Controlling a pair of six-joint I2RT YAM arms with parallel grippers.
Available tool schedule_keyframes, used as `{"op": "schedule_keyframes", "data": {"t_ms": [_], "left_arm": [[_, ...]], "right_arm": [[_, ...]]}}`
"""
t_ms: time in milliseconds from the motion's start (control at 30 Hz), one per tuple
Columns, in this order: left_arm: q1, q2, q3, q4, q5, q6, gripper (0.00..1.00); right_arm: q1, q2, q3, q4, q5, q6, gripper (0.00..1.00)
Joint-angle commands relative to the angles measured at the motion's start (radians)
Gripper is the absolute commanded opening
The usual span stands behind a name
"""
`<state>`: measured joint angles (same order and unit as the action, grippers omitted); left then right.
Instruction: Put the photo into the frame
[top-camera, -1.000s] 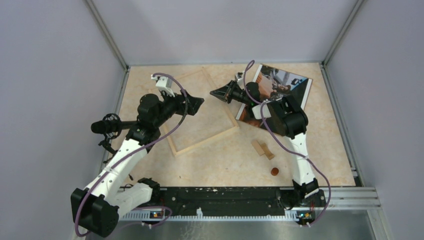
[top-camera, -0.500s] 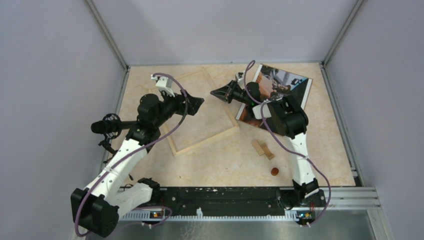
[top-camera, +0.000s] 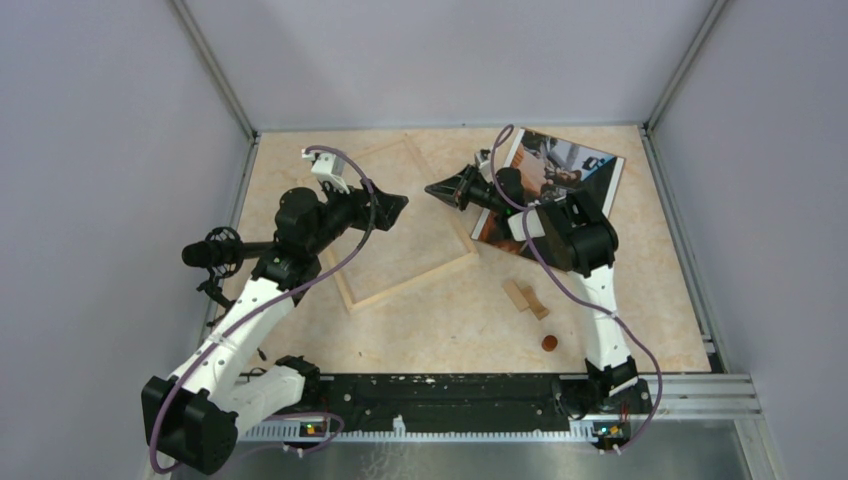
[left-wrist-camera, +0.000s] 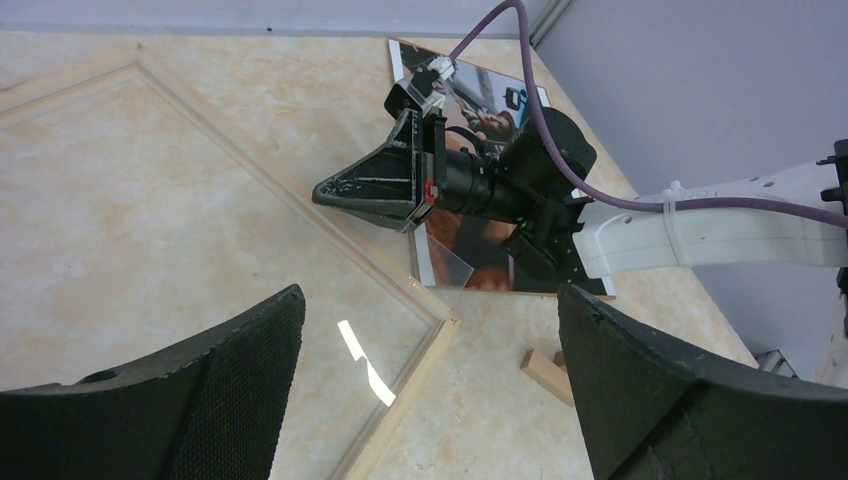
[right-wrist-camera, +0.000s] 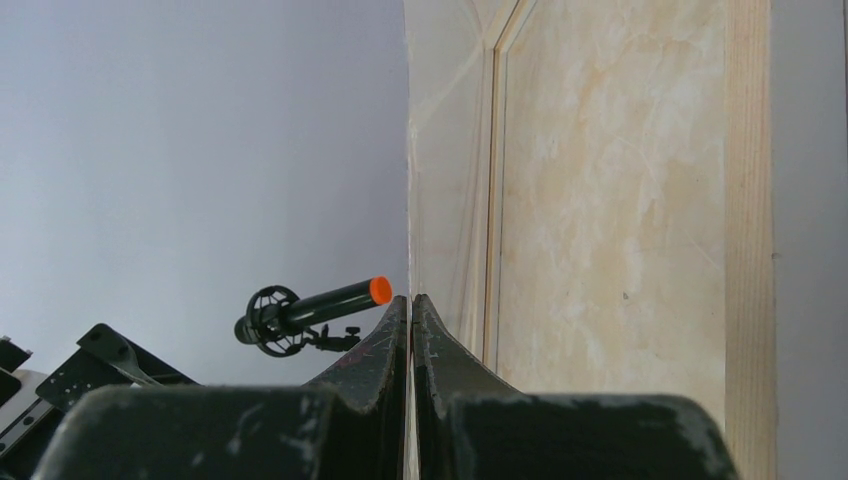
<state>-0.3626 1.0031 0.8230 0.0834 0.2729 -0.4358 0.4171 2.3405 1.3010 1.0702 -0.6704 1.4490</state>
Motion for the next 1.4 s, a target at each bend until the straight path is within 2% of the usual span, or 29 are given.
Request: {"op": "schedule_keyframes", "data": {"t_ms": [0,1367], "left_arm": [[0.003,-0.021,0.022,0.058,0.015,-0.004,0.98],[0.002,-0.021,0.020,0.059,0.016,-0.003,0.98]], "right_arm": [[-0.003,-0.039,-0.002,0.086,0.007,0.004,0.00],[-0.003,-0.012,-0.018,0.093,-0.012,0.047,0.00]]}}
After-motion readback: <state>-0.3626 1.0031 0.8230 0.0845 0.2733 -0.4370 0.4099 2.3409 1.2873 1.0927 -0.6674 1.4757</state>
